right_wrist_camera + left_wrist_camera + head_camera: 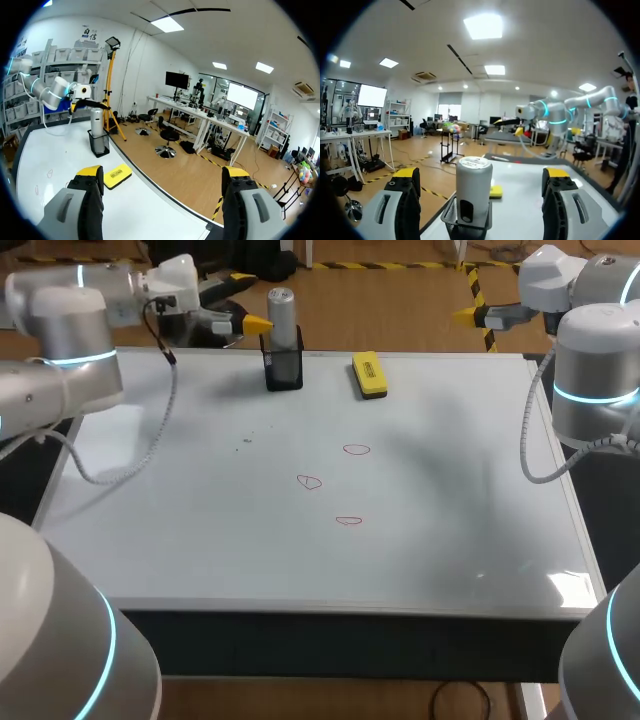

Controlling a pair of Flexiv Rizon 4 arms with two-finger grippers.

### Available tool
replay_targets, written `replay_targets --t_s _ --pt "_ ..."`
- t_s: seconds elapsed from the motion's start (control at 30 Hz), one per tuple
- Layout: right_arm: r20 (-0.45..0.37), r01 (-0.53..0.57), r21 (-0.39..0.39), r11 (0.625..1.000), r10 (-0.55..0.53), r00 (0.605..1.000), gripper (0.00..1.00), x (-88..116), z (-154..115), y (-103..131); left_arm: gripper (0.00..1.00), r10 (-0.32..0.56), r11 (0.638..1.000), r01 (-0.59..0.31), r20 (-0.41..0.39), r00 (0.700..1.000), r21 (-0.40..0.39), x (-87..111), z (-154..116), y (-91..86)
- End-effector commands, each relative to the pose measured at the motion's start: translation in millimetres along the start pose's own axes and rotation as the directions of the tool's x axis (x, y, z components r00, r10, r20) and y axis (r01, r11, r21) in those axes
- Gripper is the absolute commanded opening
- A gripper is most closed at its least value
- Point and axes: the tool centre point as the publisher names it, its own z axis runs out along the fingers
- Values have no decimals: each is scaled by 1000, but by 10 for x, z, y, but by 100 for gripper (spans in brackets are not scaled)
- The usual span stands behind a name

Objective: Pick up the inspection probe, press it on each red-marked spot on the whiteboard one by one, put down the probe, pick up the eraser, and wipe off all the red marks.

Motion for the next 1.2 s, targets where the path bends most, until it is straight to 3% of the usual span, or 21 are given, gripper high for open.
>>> replay_targets --t_s 0.03,0.57,1.2 --pt "-1 0 1 1000 0 1000 100 -5 2 0 100 -9 1000 9 -16 1000 1 -102 100 110" --pt "-1 0 1 1000 0 1000 100 -5 2 0 100 -53 998 54 -70 996 20 -4 353 320" --pt "-1 0 1 1000 0 1000 100 -5 2 0 100 -48 999 49 -79 996 21 -46 500 388"
